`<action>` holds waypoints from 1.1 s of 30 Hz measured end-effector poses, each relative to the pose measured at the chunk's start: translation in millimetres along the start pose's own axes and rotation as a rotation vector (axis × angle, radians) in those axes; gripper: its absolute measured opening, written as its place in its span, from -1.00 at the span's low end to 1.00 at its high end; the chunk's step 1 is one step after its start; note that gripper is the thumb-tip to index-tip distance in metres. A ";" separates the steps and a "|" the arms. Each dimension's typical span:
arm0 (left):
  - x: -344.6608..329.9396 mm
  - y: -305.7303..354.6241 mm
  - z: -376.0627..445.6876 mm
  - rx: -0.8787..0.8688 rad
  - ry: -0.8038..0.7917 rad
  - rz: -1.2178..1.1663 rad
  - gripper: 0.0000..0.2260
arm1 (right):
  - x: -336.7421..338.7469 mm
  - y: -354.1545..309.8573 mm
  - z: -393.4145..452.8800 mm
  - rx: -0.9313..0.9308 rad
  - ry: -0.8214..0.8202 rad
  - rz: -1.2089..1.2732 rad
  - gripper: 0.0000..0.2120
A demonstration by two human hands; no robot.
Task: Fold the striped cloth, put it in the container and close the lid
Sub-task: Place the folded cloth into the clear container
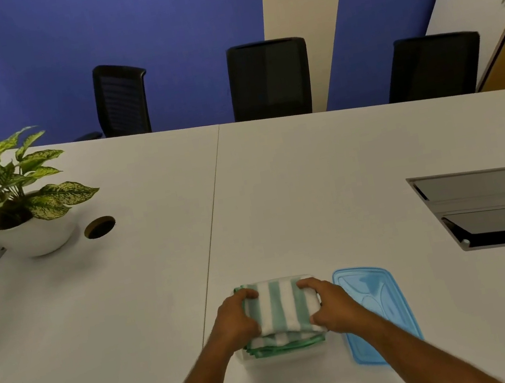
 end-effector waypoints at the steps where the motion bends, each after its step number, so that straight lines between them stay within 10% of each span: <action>1: -1.0 -2.8 3.3 0.004 0.002 0.021 -0.40 | -2.7 -1.2 3.3 0.000 0.006 -0.030 -0.31; 33: -41.9 2.4 20.2 -0.178 -0.115 0.866 -0.43 | -42.0 -11.9 11.1 0.015 0.227 -0.536 -0.34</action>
Point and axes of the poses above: each hand's wrist, its own z-axis towards the middle knuckle, its own x-axis out of the back of the hand, y = z × x, the point moved 5 cm from there along z, towards the middle knuckle, and after that the axes turned 13 degrees about -x, right-handed, at the moved point
